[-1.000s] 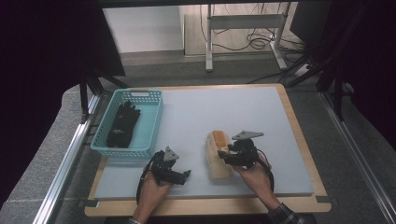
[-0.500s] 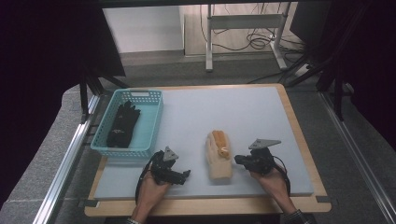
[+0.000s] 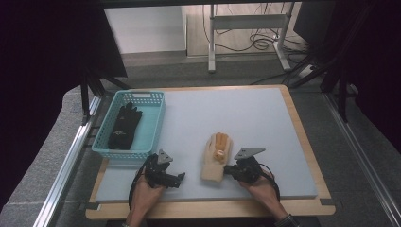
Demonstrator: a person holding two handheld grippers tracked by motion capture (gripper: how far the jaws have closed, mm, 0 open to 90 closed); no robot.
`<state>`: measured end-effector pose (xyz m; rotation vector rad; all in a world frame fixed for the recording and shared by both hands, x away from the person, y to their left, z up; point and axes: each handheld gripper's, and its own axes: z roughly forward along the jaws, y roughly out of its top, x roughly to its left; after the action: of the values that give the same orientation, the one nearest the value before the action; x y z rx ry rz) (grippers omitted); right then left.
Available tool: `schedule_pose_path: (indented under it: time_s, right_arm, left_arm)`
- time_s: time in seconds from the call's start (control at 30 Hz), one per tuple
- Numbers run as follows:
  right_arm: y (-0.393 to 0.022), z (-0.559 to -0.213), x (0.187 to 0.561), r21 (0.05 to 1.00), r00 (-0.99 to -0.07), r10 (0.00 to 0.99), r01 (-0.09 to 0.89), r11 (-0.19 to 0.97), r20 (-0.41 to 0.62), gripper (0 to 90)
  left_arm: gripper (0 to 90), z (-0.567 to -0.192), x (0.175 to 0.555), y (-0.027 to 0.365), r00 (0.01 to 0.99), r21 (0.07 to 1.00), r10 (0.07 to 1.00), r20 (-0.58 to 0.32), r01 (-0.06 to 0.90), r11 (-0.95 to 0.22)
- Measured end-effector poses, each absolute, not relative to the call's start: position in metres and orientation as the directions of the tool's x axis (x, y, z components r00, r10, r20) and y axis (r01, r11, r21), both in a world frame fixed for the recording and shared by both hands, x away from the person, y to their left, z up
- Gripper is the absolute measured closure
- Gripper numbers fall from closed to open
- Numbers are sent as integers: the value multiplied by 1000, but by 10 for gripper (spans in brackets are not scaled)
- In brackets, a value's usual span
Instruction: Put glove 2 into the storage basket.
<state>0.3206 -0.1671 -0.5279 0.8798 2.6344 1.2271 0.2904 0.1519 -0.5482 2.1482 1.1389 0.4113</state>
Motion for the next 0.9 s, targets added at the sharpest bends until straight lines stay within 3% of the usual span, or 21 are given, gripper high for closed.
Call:
schedule_pose_path:
  time_s: [0.47, 0.67, 0.9]
  right_arm:
    - [-118, -531, 320, 730, -854, 510, 412, 546, 101, 835]
    - [-133, -523, 320, 743, -842, 533, 408, 531, 82, 765]
    - [-178, -513, 331, 766, -768, 639, 441, 468, 52, 623]
  left_arm:
    - [0, -551, 291, 160, 554, 690, 831, -43, 618, -377]
    - [0, -551, 291, 159, 549, 689, 835, -45, 622, -372]
    - [0, -551, 291, 160, 551, 690, 833, -44, 620, -373]
